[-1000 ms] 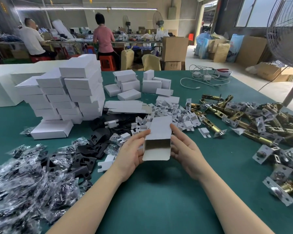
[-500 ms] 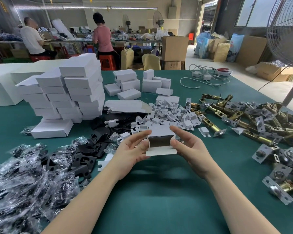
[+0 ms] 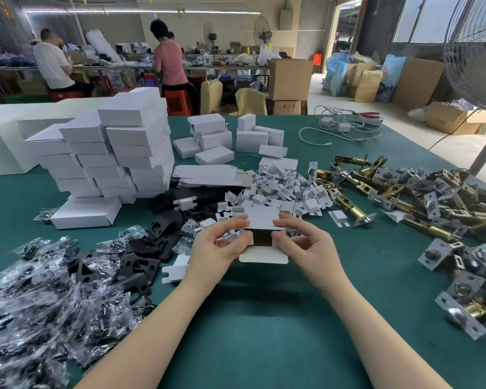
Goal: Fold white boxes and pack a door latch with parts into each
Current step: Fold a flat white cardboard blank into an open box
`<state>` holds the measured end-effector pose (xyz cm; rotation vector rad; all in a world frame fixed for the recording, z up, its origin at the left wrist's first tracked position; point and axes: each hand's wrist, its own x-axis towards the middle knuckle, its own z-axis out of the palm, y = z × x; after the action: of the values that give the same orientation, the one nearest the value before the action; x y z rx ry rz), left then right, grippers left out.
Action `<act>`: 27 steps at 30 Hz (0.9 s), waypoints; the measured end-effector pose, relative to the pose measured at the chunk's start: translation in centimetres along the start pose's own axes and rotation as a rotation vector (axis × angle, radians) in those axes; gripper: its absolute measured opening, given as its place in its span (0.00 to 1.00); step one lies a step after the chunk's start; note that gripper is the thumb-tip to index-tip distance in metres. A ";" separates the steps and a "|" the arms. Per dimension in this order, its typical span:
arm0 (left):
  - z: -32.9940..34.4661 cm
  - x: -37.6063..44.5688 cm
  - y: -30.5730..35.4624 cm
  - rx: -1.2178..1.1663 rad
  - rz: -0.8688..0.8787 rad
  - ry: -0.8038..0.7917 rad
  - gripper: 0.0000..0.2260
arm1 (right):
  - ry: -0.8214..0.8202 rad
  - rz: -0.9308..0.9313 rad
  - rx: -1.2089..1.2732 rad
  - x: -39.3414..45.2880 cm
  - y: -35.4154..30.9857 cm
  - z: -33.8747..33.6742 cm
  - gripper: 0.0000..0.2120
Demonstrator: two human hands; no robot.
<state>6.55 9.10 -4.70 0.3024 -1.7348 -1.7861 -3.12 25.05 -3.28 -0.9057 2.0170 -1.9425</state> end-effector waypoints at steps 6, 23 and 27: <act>0.0 0.1 -0.2 -0.029 0.073 0.063 0.11 | 0.001 -0.177 -0.141 -0.6 0.1 0.9 0.11; 0.1 0.2 -0.7 -0.022 0.004 0.076 0.08 | -0.026 -0.413 -0.368 -0.5 1.1 0.2 0.22; 0.2 0.2 -0.5 -0.042 -0.020 0.072 0.08 | -0.099 -0.407 -0.527 -0.7 1.1 0.1 0.16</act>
<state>6.17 9.09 -5.15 0.3639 -1.6481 -1.8013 -2.85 25.27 -4.47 -1.6031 2.4827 -1.4895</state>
